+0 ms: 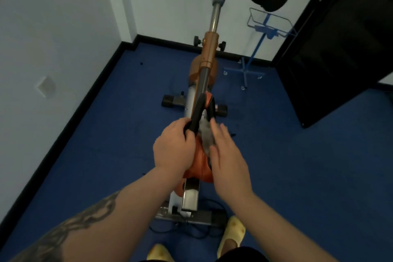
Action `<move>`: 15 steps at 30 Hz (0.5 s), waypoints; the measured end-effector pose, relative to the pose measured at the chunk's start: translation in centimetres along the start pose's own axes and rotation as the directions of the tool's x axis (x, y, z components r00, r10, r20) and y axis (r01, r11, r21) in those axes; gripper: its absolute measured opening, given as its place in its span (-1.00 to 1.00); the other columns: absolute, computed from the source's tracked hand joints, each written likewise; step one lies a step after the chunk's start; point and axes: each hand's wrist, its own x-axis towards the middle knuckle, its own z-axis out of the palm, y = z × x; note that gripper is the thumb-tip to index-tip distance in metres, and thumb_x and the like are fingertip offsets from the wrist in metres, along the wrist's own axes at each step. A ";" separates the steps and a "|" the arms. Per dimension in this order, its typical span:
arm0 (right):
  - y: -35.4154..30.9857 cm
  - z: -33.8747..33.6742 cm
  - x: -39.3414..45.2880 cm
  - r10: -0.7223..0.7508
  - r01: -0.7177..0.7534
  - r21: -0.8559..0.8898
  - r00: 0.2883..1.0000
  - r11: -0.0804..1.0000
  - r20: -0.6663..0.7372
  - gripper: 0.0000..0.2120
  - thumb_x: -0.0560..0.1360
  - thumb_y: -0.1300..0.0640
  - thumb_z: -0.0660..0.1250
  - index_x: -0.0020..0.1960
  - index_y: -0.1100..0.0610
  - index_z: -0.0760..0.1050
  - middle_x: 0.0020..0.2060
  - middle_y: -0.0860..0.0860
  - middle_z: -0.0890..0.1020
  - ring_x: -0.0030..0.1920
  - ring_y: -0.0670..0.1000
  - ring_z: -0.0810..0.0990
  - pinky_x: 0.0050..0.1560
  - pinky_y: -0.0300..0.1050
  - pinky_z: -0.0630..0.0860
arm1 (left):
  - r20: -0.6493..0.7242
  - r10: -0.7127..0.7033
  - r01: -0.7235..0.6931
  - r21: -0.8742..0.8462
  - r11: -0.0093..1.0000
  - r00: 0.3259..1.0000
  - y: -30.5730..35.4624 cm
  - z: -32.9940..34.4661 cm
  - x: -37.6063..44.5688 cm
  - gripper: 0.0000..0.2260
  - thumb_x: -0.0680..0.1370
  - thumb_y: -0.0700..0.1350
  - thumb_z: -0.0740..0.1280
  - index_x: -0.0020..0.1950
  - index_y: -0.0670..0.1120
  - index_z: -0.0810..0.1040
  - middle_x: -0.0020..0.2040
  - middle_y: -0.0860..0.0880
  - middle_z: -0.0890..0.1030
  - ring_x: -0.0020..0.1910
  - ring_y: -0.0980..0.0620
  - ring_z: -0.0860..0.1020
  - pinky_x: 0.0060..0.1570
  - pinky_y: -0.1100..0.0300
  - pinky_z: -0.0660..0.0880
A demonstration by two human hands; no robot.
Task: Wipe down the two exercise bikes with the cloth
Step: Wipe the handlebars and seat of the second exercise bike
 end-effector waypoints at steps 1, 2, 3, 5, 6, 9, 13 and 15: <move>0.1 0.2 -1.6 -0.018 0.018 0.002 1.000 1.000 -0.015 -0.51 0.67 0.05 0.02 0.54 -0.25 0.00 0.53 -0.18 0.11 0.48 -0.26 0.06 0.45 -0.24 0.12 | 0.012 -0.016 0.016 0.005 1.000 1.000 -0.1 0.1 0.1 -0.73 0.56 -0.08 0.18 0.21 0.08 0.53 0.04 0.14 0.60 -0.06 0.14 0.51 -0.21 0.20 0.32; 0.4 0.4 -2.0 -0.004 0.004 0.033 1.000 0.999 -0.014 -0.54 0.67 0.03 0.02 0.53 -0.24 0.03 0.50 -0.22 0.12 0.49 -0.27 0.02 0.47 -0.29 0.00 | 0.019 -0.023 0.023 0.012 1.000 1.000 -0.1 0.1 0.2 -0.73 0.56 -0.07 0.18 0.22 0.09 0.53 0.04 0.15 0.60 -0.08 0.16 0.49 -0.21 0.19 0.31; 0.6 0.5 -1.5 0.060 -0.059 0.085 0.998 0.995 -0.006 -0.57 0.67 0.00 0.03 0.52 -0.20 0.09 0.48 -0.23 0.15 0.51 -0.24 0.03 0.47 -0.29 -0.04 | 0.028 -0.027 0.026 0.015 1.000 0.999 0.0 0.1 0.2 -0.72 0.56 -0.07 0.17 0.22 0.10 0.52 0.03 0.14 0.60 -0.10 0.17 0.47 -0.20 0.18 0.32; 0.7 0.6 1.3 0.217 -0.218 0.076 0.976 0.973 0.017 -0.57 0.65 -0.10 0.07 0.48 -0.04 0.29 0.50 -0.11 0.22 0.53 -0.12 0.09 0.47 -0.24 0.03 | 0.039 -0.034 0.034 0.017 0.999 0.999 0.1 -0.1 0.2 -0.72 0.56 -0.06 0.16 0.23 0.11 0.52 0.01 0.14 0.60 -0.11 0.15 0.47 -0.19 0.16 0.34; 0.6 0.3 2.7 0.286 -0.287 0.024 0.958 0.958 0.031 -0.52 0.63 -0.17 0.07 0.44 0.04 0.38 0.53 0.00 0.21 0.55 -0.06 0.06 0.49 -0.18 0.04 | 0.043 -0.036 0.036 0.015 0.999 0.998 0.1 -0.1 0.1 -0.72 0.56 -0.06 0.16 0.23 0.11 0.52 0.01 0.14 0.60 -0.11 0.14 0.48 -0.19 0.16 0.34; 0.4 0.3 2.7 0.303 -0.303 -0.045 0.953 0.952 -0.009 -0.48 0.63 -0.18 0.06 0.42 0.13 0.39 0.58 0.09 0.05 0.56 -0.04 -0.14 0.55 -0.05 -0.09 | 0.058 -0.043 0.043 -0.005 0.999 0.997 0.0 -0.2 0.0 -0.71 0.57 -0.07 0.16 0.24 0.11 0.52 -0.01 0.14 0.59 -0.13 0.14 0.49 -0.24 0.17 0.34; 0.0 2.2 -3.6 0.130 -0.111 0.146 0.984 0.983 -0.126 -0.57 0.67 -0.04 0.04 0.52 -0.15 0.10 0.55 -0.17 0.09 0.53 -0.24 -0.09 0.53 -0.15 -0.05 | 0.038 -0.056 0.057 -0.022 0.998 0.998 -0.1 -0.2 0.1 -0.72 0.57 -0.07 0.18 0.23 0.13 0.52 -0.07 0.20 0.54 -0.19 0.19 0.45 -0.33 0.36 0.23; 0.1 2.4 -2.7 0.142 -0.109 0.188 0.975 0.976 -0.171 -0.61 0.66 0.04 0.10 0.48 -0.12 0.23 0.46 -0.20 0.28 0.50 -0.22 0.13 0.47 -0.26 0.09 | 0.033 -0.057 0.058 -0.019 0.998 0.998 -0.1 -0.1 0.2 -0.72 0.56 -0.07 0.18 0.22 0.13 0.53 -0.07 0.18 0.57 -0.19 0.18 0.46 -0.34 0.37 0.22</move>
